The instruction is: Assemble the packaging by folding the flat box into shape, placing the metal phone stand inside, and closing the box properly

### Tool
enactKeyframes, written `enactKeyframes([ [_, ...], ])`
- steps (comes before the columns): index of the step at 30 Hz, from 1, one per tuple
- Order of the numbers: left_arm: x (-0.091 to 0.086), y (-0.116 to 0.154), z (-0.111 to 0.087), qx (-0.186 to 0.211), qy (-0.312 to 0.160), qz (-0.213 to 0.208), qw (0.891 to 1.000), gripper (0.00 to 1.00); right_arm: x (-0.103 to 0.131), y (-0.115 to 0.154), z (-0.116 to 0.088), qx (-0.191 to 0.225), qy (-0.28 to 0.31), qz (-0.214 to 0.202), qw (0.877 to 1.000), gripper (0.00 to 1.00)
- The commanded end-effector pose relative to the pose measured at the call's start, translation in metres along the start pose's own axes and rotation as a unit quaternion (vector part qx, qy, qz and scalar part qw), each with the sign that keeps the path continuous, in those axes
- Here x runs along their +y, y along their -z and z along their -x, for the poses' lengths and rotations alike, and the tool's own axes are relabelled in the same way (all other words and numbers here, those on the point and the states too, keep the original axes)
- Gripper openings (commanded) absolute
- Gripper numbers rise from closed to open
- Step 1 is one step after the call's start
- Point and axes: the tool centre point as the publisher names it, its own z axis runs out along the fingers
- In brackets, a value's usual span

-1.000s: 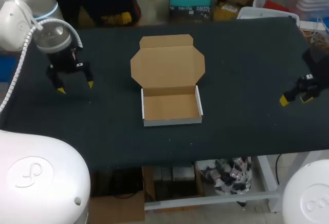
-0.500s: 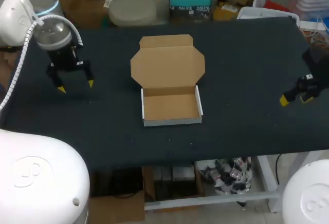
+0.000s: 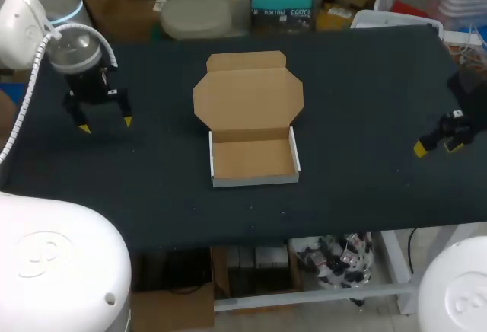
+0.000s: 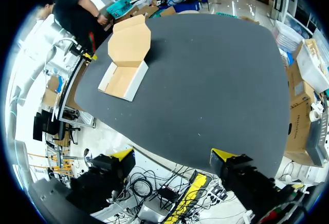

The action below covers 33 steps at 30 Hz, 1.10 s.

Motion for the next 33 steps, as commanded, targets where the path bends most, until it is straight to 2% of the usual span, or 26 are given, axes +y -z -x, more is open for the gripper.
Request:
enactKeyframes([
  [1, -0.012, -0.006, 0.004, 0.002, -0.008, 0.001, 1.000, 1.00, 0.000, 0.002, -0.001, 0.001, 0.000, -0.002, 1.000, 1.00],
  [15, -0.049, -0.029, 0.022, -0.014, -0.031, 0.001, 0.999, 1.00, 0.000, 0.002, -0.001, 0.001, 0.000, -0.002, 1.000, 1.00],
  [33, -0.098, -0.041, 0.036, -0.017, -0.047, 0.000, 0.999, 1.00, 0.000, 0.002, -0.001, 0.001, 0.000, -0.002, 1.000, 1.00],
])
